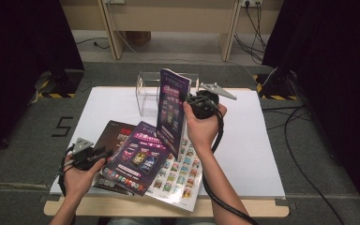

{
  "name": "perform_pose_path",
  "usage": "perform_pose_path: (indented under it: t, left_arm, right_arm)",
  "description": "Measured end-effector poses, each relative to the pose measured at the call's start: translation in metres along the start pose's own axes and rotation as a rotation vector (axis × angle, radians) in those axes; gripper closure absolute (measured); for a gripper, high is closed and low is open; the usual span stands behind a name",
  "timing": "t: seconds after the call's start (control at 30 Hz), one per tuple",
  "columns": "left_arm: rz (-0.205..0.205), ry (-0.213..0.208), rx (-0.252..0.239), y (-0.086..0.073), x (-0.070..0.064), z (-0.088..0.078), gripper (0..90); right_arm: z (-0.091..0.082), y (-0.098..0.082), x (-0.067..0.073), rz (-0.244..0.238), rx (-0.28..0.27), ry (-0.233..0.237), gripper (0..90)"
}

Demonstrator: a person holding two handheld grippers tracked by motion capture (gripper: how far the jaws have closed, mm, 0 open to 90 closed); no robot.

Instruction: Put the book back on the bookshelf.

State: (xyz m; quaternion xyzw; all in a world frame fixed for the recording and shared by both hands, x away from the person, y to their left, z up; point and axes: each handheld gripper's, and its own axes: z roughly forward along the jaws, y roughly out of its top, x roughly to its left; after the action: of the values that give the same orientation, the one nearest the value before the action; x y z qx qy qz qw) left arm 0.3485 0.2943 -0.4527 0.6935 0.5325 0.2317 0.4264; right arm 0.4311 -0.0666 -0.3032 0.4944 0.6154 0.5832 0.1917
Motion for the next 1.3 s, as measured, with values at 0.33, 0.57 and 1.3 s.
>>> perform_pose_path:
  t: [0.33,0.57,1.3]
  left_arm:
    - [-0.004,0.001,-0.002,-0.001,0.000,0.001,61.0]
    - [-0.005,-0.001,0.003,-0.002,0.000,0.003,60.9]
    - [-0.016,0.004,0.001,-0.004,0.003,0.003,61.1]
  right_arm:
    - [0.011,0.015,-0.001,-0.020,-0.044,-0.043,83.1]
    - [0.023,0.029,-0.005,-0.030,-0.079,-0.083,83.1]
    - [0.075,0.049,-0.010,-0.043,-0.123,-0.138,83.1]
